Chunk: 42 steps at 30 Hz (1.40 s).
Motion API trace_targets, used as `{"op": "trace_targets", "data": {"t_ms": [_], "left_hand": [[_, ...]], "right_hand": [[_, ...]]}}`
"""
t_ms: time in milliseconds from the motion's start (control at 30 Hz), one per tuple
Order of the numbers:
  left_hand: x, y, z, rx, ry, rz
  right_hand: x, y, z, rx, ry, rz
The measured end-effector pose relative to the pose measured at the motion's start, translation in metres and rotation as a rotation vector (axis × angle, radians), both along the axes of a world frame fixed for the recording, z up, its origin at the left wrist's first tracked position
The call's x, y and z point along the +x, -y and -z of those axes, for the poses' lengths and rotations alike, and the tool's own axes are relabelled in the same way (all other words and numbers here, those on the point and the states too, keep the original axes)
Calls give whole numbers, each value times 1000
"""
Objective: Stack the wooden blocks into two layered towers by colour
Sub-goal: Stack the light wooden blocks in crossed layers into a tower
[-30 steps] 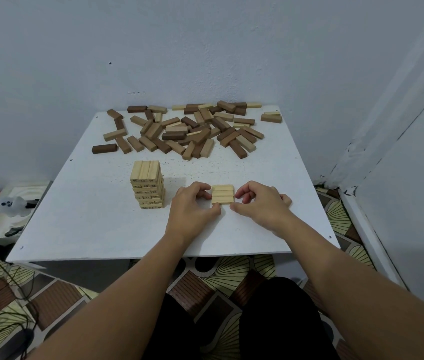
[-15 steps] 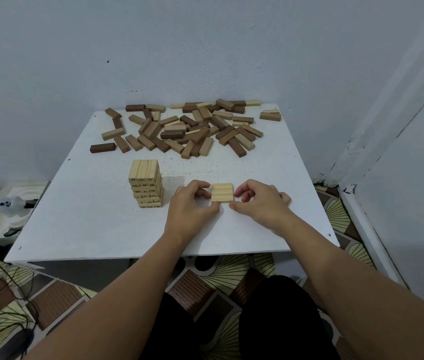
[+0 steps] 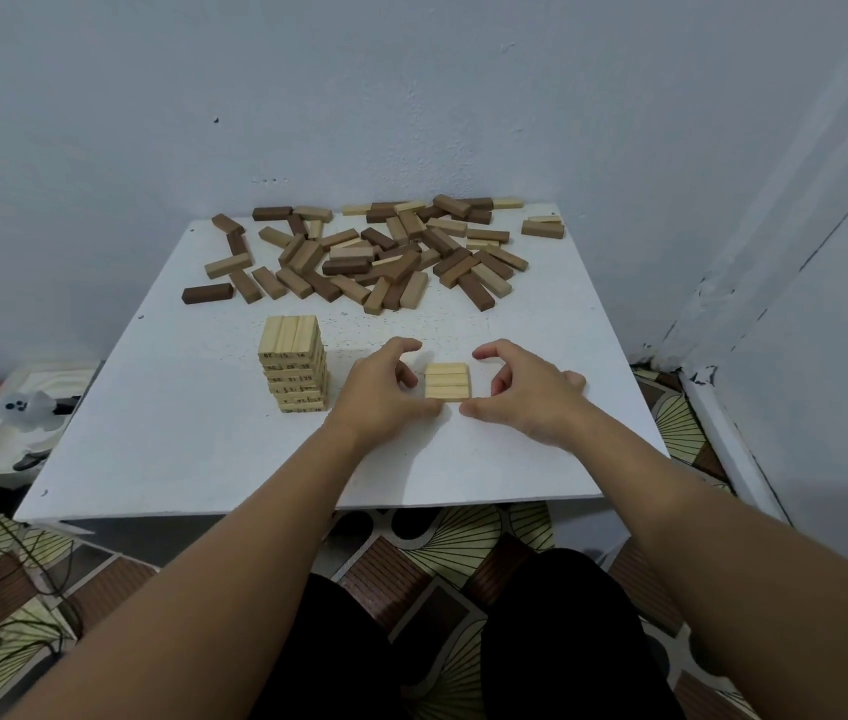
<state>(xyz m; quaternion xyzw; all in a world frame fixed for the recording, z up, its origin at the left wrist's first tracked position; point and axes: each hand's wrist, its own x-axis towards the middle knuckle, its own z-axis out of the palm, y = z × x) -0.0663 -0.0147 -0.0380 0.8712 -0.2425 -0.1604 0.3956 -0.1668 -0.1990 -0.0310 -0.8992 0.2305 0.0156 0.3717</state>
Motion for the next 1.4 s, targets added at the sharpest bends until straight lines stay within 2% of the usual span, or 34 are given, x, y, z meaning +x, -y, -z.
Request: {"op": "trace_targets", "data": {"t_ms": [100, 300, 1400], "left_hand": [[16, 7, -13, 152, -71, 91], [28, 9, -15, 192, -128, 111], [29, 7, -8, 98, -174, 59]], "right_hand": [[4, 5, -5, -11, -43, -37], [7, 9, -8, 5, -86, -82], [5, 14, 4, 63, -28, -72]]}}
